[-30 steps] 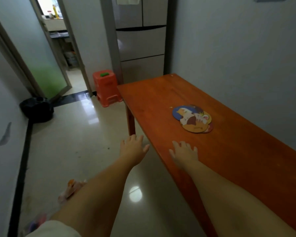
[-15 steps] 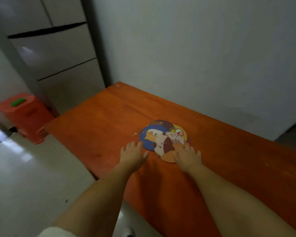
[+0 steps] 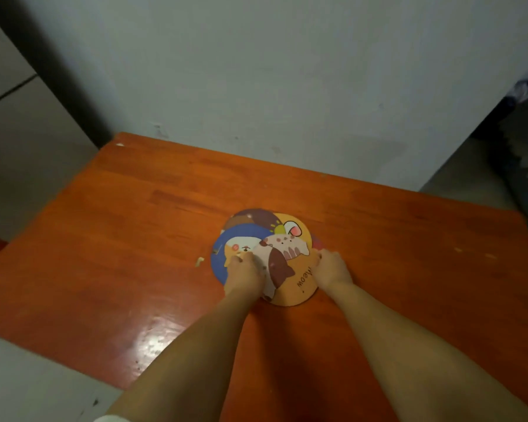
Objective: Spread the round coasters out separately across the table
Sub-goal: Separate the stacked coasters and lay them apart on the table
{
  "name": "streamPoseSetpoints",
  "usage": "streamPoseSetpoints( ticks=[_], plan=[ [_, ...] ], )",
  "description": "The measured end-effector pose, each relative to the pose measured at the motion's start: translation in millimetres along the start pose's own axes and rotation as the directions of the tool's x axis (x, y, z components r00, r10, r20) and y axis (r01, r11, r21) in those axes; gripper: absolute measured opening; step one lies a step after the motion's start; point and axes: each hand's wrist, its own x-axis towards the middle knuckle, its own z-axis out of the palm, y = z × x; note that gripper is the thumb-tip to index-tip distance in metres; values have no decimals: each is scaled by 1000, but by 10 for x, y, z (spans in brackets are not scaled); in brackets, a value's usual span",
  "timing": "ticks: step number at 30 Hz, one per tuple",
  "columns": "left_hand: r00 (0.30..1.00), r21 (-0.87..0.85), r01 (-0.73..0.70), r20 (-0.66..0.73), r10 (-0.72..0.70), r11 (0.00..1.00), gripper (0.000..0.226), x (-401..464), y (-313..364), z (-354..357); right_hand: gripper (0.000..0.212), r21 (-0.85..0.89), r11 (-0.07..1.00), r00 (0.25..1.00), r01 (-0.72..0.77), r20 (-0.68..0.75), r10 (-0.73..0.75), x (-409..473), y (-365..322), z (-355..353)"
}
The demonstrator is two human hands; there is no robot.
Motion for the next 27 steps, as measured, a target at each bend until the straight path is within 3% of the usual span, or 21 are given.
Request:
streamPoseSetpoints(
  ticks=[5, 7, 10, 12, 19, 27],
  plan=[
    [992, -161, 102, -61, -113, 982, 43, 151, 1, 40, 38, 80, 993, 996, -84, -15, 86, 156, -58, 61],
    [989, -248, 111, -68, -132, 962, 46, 197, -11, 25, 23, 107, 991, 996, -84, 17, 82, 197, -50, 33],
    [986, -300, 103, -94, -137, 948, 11, 186, -39, -17, 12, 137, 989, 998, -62, 32, 58, 202, -38, -21],
    [986, -345, 104, -86, -142, 933, 23, 180, -51, -31, 6, 208, 975, 997, -73, 1, 74, 185, -44, -37],
    [980, -608, 64, -111, -166, 791, 17, 108, -315, -439, 8, 267, 961, 994, 72, -99, -47, -21, -569, 84],
    [959, -651, 81, -155, -236, 755, 33, 271, -1648, -1464, 13, 253, 952, 983, 172, 21, -183, -506, -1703, 966]
  ],
)
